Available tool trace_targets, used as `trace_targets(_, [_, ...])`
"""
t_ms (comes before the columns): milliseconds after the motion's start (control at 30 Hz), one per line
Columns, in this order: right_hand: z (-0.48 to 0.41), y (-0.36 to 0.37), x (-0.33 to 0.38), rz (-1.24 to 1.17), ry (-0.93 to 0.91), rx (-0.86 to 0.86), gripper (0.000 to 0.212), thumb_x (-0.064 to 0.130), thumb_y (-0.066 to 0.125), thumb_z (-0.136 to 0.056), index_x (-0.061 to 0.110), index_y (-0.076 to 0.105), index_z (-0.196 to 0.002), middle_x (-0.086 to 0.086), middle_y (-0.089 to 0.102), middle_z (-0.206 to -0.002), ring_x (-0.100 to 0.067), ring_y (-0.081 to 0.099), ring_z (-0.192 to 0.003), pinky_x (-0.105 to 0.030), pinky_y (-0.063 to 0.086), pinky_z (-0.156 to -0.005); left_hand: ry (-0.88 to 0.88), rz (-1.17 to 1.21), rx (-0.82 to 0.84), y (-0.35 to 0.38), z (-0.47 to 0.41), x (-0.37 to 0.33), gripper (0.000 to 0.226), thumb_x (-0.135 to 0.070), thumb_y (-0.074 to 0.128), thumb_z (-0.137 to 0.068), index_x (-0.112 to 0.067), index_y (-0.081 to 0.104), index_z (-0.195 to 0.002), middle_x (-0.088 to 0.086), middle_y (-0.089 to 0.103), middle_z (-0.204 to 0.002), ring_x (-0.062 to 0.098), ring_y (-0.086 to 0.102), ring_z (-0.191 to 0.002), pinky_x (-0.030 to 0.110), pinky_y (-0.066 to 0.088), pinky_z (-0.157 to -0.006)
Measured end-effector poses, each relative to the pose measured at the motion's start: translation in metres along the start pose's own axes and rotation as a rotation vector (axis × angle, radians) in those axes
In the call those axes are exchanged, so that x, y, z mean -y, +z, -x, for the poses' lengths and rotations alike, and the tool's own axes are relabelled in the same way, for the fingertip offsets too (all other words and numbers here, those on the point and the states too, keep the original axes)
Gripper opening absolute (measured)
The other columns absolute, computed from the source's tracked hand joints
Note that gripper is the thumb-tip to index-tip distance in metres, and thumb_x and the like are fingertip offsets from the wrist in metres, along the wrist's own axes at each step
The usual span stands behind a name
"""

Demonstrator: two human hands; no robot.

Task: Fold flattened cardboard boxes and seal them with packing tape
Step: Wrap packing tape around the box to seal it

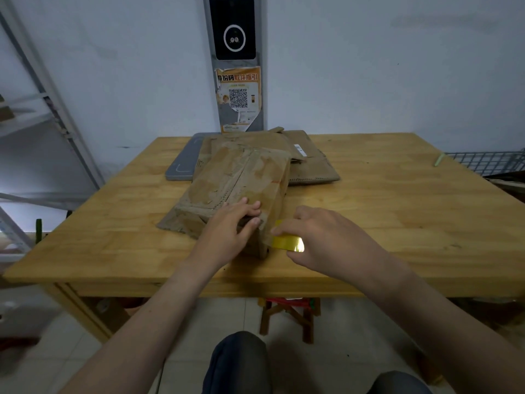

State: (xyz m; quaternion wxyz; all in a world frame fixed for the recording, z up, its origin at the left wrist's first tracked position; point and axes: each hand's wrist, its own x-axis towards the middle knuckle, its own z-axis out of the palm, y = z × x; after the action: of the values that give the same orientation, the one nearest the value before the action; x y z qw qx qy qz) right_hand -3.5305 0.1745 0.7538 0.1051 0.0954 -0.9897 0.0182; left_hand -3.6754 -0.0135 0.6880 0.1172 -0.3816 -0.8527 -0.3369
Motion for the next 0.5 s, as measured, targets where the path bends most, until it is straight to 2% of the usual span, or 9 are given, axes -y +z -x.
trace_targets(300, [-0.017, 0.013, -0.022, 0.004, 0.071, 0.029, 0.045, 0.038, 0.074, -0.088, 0.047, 0.057, -0.128, 0.011, 0.055, -0.115, -0.017, 0.055, -0.11, -0.034, 0.05, -0.084, -0.008, -0.004, -0.027, 0.004, -0.002, 0.001, 0.031, -0.039, 0.063, -0.1, -0.024, 0.069, -0.126, -0.018, 0.06, -0.141, 0.003, 0.041, -0.142, 0.028, 0.019, -0.122])
trace_targets(500, [-0.033, 0.027, -0.026, -0.037, 0.05, 0.015, 0.04, 0.036, 0.076, -0.086, 0.045, 0.061, -0.122, 0.011, 0.057, -0.112, -0.015, 0.056, -0.108, -0.035, 0.051, -0.086, -0.007, 0.002, -0.056, 0.008, -0.002, 0.0, 0.036, -0.041, 0.069, -0.095, -0.023, 0.07, -0.126, -0.018, 0.061, -0.139, 0.002, 0.043, -0.14, 0.04, 0.027, -0.124])
